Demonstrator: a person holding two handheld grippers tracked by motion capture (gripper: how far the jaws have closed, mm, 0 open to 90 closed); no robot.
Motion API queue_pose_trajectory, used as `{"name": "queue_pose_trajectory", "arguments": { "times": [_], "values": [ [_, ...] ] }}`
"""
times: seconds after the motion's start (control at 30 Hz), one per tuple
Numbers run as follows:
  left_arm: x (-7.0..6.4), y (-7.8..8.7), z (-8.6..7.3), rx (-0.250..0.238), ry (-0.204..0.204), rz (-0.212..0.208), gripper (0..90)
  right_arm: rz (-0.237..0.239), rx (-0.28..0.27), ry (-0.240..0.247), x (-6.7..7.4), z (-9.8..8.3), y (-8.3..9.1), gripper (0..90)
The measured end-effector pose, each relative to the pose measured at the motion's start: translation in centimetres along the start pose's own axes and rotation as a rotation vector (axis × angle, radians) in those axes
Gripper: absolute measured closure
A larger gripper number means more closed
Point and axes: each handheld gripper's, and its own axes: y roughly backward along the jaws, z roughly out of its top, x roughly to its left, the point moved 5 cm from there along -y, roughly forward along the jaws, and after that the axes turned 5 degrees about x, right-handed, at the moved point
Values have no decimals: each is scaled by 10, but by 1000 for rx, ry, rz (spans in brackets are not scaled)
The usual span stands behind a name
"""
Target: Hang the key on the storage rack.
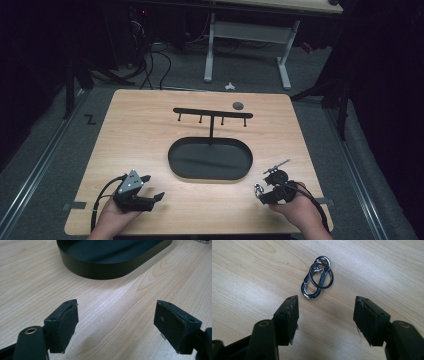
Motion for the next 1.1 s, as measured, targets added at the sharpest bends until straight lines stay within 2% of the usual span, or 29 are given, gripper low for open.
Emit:
{"name": "queue_pose_trajectory", "arguments": {
  "times": [0.17,0.4,0.43,0.73,1.1],
  "values": [
    [0,-1,0,4,0,-1,202,7,-2,16,1,5,-1,449],
    [-1,-1,0,7,-2,-2,202,-3,12,59,6,14,-4,521],
    [-1,-1,0,8,-3,-3,203,-7,9,79,6,16,-5,530],
    [-1,-2,-1,12,-5,-5,202,-2,20,60,6,23,-12,624],
    [-2,-3,-1,18,-6,-4,203,14,19,62,4,20,-14,722]
  ]
}}
